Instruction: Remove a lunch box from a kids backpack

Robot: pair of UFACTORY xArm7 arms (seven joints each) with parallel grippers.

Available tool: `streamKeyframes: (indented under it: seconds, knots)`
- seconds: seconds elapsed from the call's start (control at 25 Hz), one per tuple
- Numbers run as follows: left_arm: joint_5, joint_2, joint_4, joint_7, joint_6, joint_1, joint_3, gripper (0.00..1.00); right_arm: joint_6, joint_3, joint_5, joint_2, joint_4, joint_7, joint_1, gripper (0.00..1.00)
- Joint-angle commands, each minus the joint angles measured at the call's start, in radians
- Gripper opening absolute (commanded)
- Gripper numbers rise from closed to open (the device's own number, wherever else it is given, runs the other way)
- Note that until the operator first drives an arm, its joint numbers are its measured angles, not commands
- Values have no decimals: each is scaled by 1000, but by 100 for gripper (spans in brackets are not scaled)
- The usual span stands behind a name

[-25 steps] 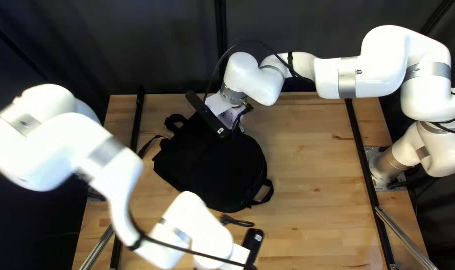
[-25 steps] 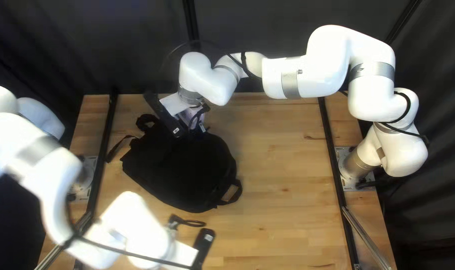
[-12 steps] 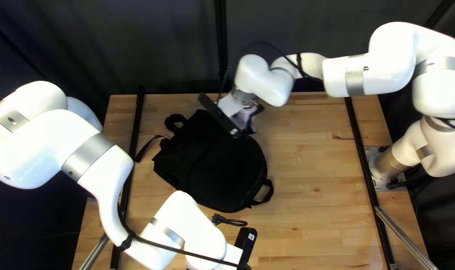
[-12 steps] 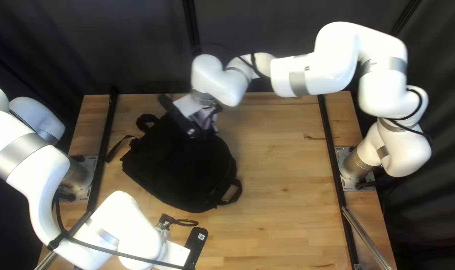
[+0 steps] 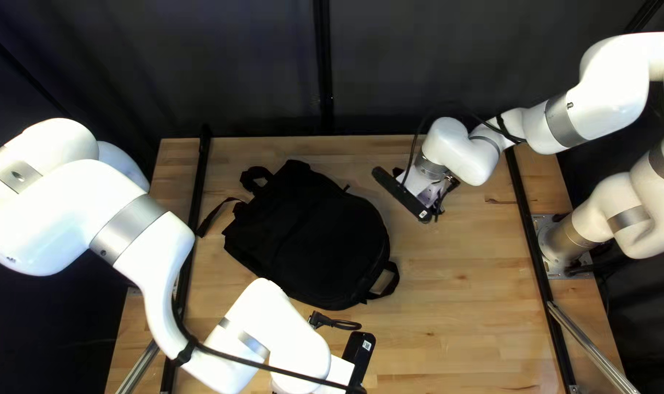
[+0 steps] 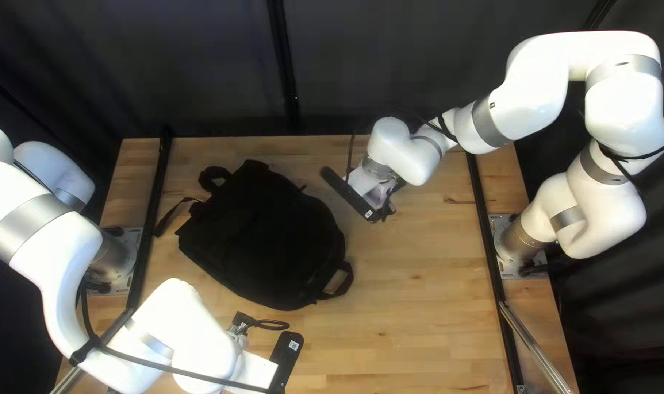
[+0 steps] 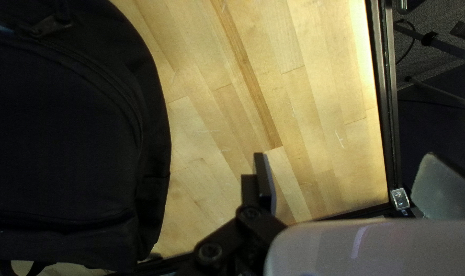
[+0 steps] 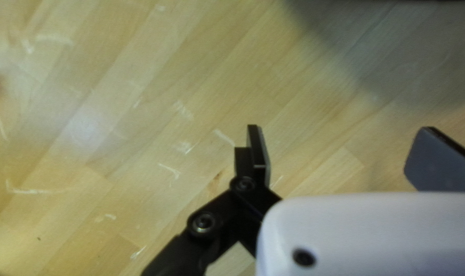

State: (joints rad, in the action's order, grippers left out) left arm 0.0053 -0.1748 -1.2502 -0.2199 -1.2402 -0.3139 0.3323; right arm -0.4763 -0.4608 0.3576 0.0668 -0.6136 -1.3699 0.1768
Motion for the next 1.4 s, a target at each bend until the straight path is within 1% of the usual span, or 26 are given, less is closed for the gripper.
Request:
streamKeyframes:
  seconds: [0.04, 0.52, 0.64, 0.72, 0.8, 0.96, 1.12, 1.28, 1.4]
  knots:
    - [0, 0, 0, 0, 0, 0, 0, 100, -7, -9, -53, -22, 1, 36, 1, 100]
    - [0, 0, 0, 0, 0, 0, 0, 100, -7, -9, -53, -22, 1, 36, 1, 100]
    - [0, 0, 0, 0, 0, 0, 0, 100, -12, -4, -98, -50, 16, 41, 8, 100]
    - [0, 0, 0, 0, 0, 0, 0, 100, -48, -6, -140, -67, -4, 46, 5, 100]
    - [0, 0, 0, 0, 0, 0, 0, 100, -75, -8, -158, -68, -27, 37, 2, 100]
    - [0, 0, 0, 0, 0, 0, 0, 100, -115, -10, -127, -25, -98, -24, -4, 100]
    - [0, 0, 0, 0, 0, 0, 0, 100, -152, 7, -105, 24, -191, -62, 3, 100]
    - [0, 0, 0, 0, 0, 0, 0, 100, -161, 31, -115, 50, -249, -72, 25, 100]
    - [0, 0, 0, 0, 0, 0, 0, 100, -137, 47, -118, 65, -252, -83, 41, 100]
